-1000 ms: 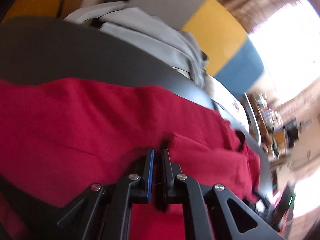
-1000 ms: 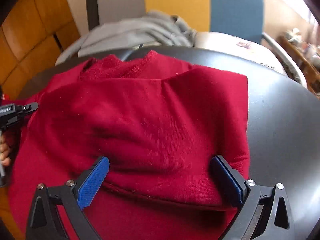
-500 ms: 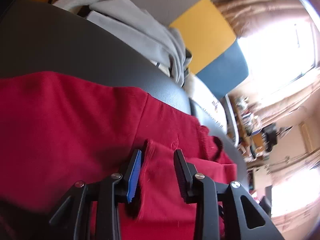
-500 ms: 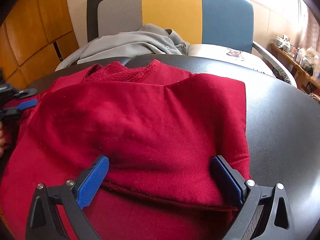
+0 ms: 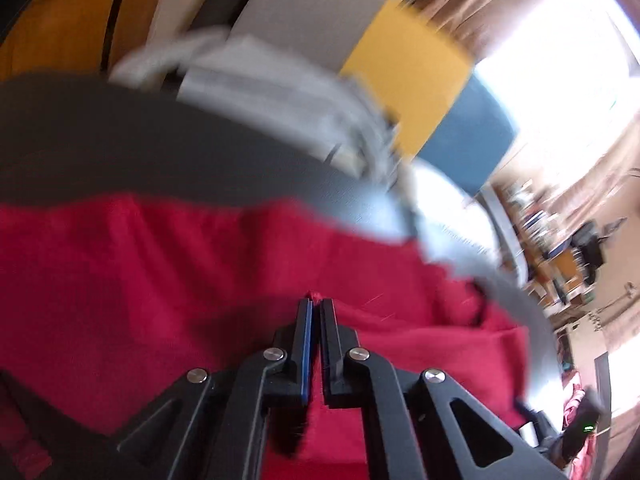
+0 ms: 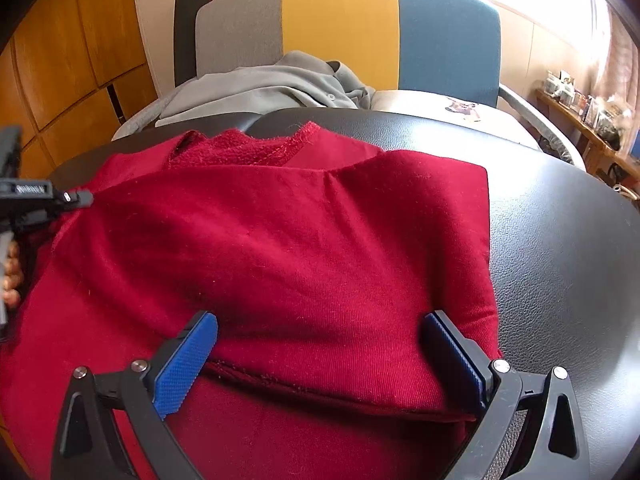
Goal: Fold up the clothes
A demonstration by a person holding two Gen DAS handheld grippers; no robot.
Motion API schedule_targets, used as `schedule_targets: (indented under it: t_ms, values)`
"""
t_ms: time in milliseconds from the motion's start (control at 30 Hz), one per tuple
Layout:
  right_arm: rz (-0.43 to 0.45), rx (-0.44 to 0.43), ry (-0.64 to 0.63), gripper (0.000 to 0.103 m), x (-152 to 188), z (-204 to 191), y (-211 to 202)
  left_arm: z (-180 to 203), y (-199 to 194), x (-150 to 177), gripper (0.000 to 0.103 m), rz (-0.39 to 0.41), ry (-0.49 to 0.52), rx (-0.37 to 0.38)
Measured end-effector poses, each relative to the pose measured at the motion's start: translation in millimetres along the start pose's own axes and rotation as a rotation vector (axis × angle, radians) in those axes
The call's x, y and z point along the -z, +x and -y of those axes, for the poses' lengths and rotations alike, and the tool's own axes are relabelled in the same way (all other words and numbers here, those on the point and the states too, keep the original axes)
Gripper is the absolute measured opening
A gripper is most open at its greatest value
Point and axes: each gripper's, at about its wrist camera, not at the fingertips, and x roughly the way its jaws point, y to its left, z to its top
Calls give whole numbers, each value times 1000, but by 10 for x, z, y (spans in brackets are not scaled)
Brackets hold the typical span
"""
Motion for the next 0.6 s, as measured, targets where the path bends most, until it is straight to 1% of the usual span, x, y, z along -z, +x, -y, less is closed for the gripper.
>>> schedule_targets:
  t_ms: [33, 67, 100, 133, 200, 267, 300, 400, 467, 500, 533, 567, 600]
  values:
    - [0, -3, 2, 103, -3, 11, 0, 85, -101, -20, 7, 44, 11, 15]
    - [-1, -5, 2, 103, -4, 12, -2, 172, -180, -52, 11, 72, 14, 52]
    - [-3, -8, 2, 103, -4, 12, -5, 261, -226, -71, 15, 87, 30, 81]
    - [-6, -11, 3, 103, -14, 15, -9, 392, -233, -78, 15, 84, 84, 91]
    - [-15, -27, 4, 103, -70, 11, -32, 568, -111, -14, 15, 36, 171, 88]
    - [-2, -80, -16, 103, -150, -61, -80, 729, 58, 56, 15, -21, 243, 85]
    - [6, -116, -36, 103, -201, -117, -103, 766, 136, 102, 15, -41, 260, 76]
    - [-6, -109, -132, 103, -369, -290, 11, 847, 366, 235, 15, -102, 292, 51]
    - [-34, -94, -150, 103, -476, -311, 175, 819, 519, 354, 15, -116, 337, -17]
    - [-54, -52, -137, 103, -504, -265, 284, 803, 592, 412, 15, -122, 359, -49]
    - [-70, -17, -111, 103, -507, -174, 383, 762, 580, 436, 15, -101, 351, -31]
    - [-50, -37, -65, 103, -486, -76, 392, 721, 566, 459, 13, -81, 343, -14]
    - [-26, -62, -17, 103, -464, 22, 393, 700, 532, 477, 12, -80, 330, -16]
